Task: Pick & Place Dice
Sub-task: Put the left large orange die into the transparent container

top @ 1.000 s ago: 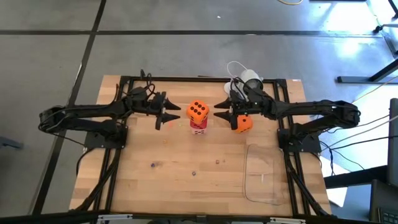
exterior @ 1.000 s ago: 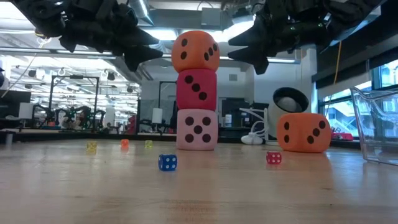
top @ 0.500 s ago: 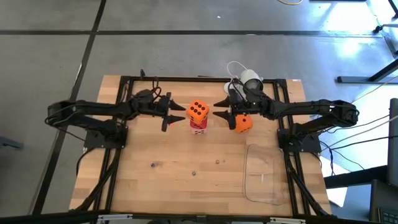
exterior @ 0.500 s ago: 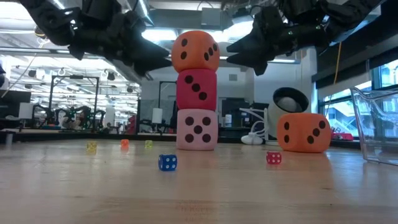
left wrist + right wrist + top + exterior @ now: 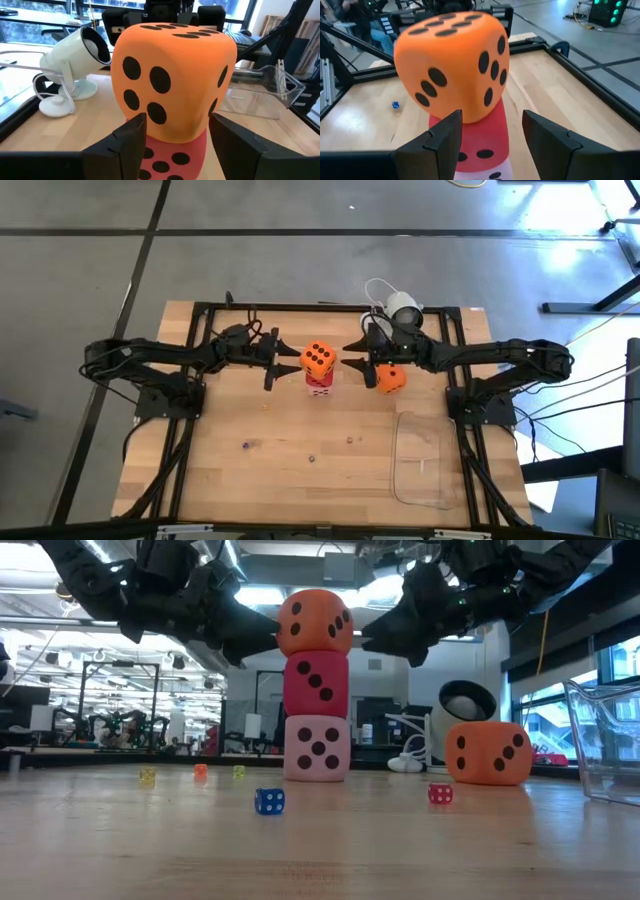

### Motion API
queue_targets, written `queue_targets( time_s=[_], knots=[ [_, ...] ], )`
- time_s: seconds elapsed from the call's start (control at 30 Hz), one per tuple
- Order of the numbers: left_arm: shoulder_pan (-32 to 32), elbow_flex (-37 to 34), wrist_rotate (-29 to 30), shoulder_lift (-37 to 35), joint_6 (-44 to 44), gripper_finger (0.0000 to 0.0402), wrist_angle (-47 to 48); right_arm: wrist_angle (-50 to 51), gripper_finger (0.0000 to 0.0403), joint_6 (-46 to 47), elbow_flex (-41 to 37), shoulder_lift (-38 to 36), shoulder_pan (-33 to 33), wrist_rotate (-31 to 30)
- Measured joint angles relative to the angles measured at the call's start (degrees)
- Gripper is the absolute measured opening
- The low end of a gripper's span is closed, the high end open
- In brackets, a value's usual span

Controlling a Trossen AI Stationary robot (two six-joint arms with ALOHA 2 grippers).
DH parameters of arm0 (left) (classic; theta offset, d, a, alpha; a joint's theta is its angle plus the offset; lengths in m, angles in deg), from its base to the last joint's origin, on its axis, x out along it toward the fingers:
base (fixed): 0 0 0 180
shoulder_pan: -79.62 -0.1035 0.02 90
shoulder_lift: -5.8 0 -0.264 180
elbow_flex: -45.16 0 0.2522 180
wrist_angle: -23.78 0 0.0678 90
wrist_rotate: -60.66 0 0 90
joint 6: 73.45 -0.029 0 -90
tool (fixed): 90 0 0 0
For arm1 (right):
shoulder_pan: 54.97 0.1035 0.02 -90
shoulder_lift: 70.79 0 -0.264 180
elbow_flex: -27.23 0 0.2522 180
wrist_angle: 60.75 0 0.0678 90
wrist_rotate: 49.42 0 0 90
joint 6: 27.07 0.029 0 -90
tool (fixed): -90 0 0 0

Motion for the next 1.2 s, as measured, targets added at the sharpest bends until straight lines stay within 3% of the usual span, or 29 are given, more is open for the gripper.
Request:
queue_targets(
  time_s=[0.43, 0.83, 1.2],
  knots=[
    [0.0, 0.0, 0.02, 0.0, 0.24, 0.021, 0.01, -10.67, 0.0208, 2.14, 0.05, 6.41, 0.37, 2.4],
    [0.04, -0.11, 0.23, 0.02, 2.97, 0.0224, -0.85, -11.16, 0.0208, 2.93, 4.93, 8.66, 1.25, 2.73],
    [1.19, 0.09, 0.12, -0.13, 2.88, 0.0233, -9.38, -9.77, 0.0208, 2.8, 4.98, 8.84, 2.35, 2.99]
  ],
)
